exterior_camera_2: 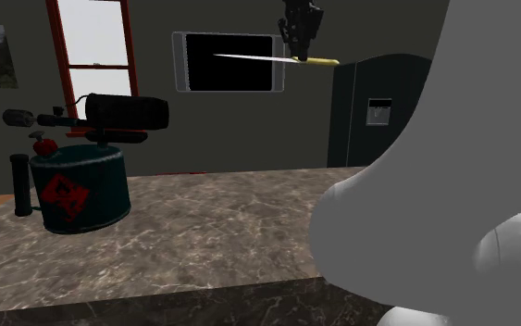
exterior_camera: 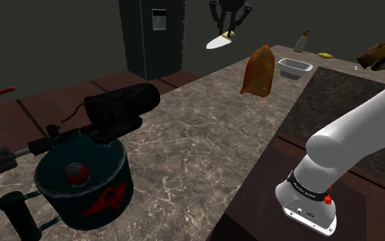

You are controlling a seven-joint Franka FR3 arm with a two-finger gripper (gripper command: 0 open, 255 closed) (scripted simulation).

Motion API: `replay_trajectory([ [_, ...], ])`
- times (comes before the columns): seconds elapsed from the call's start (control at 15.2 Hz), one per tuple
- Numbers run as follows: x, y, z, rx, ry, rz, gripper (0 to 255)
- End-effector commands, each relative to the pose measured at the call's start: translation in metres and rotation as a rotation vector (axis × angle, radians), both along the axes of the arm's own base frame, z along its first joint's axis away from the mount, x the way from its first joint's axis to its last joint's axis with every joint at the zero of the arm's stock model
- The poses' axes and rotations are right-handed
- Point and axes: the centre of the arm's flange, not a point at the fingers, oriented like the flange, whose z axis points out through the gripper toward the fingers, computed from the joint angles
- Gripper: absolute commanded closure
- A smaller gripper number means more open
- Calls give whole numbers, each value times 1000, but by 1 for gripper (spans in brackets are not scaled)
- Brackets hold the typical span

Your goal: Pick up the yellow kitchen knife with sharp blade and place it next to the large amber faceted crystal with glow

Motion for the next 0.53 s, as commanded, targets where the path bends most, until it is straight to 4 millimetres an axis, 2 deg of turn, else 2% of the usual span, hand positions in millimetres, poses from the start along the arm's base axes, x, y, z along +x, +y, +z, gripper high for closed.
replay_trajectory([
  [0.0,-18,-23,-1,2,0,1,255],
  [0.46,-71,-99,-1,2,0,1,255],
])
